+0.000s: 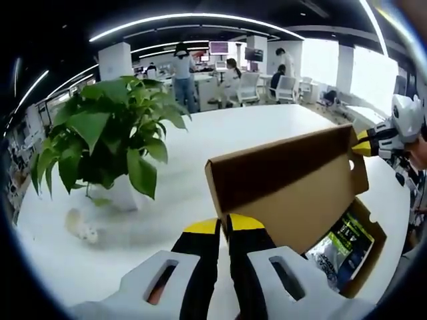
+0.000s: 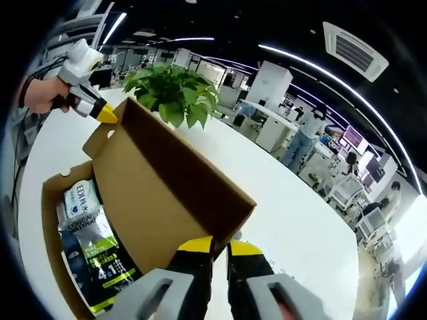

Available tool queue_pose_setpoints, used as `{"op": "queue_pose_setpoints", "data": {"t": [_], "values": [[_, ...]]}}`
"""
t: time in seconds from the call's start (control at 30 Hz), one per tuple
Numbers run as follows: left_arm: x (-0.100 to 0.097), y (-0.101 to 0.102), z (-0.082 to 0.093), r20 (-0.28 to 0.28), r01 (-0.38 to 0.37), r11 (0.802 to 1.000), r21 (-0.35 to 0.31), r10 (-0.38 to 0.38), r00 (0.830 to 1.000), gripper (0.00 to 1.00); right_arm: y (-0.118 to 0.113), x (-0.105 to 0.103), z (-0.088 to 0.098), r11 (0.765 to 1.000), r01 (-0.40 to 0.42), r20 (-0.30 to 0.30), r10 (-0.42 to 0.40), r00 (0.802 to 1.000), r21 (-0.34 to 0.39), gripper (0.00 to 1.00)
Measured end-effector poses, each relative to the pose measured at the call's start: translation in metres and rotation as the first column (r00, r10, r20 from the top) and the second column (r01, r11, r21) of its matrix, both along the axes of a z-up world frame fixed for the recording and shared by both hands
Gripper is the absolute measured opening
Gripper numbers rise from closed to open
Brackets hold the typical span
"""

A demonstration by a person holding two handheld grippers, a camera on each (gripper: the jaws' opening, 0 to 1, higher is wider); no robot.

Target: Operate the shoe box by opening the lid, removing the specified soft item, and placing it in the target area until the item is outside and the box remains undamaged.

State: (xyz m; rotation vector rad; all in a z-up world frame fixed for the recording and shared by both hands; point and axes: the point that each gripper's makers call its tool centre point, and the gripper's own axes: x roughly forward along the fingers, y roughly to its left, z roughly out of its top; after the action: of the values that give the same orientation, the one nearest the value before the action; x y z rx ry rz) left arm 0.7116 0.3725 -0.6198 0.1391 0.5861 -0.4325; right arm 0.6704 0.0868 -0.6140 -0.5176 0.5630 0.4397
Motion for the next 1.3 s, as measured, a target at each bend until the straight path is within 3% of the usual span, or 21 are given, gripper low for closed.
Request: {"op": "queue_pose_setpoints", "data": {"t": [0.77, 1.3], "values": [[0.007, -0.001, -0.014, -0.054, 0.042, 0.998, 0.046, -0.040, 0.998, 0.04, -0.001, 0.019, -0.019, 1.000, 0.022, -0.061, -0.023, 0.998, -0.002, 0.02], [0.003, -0.002, -0.033, -0.109, 0.057, 0.995, 0.082, -0.047, 0.993, 0.05, 0.000, 0.011, -0.039, 0.999, 0.035, -0.105, -0.036, 0.994, -0.016, 0.03]]}}
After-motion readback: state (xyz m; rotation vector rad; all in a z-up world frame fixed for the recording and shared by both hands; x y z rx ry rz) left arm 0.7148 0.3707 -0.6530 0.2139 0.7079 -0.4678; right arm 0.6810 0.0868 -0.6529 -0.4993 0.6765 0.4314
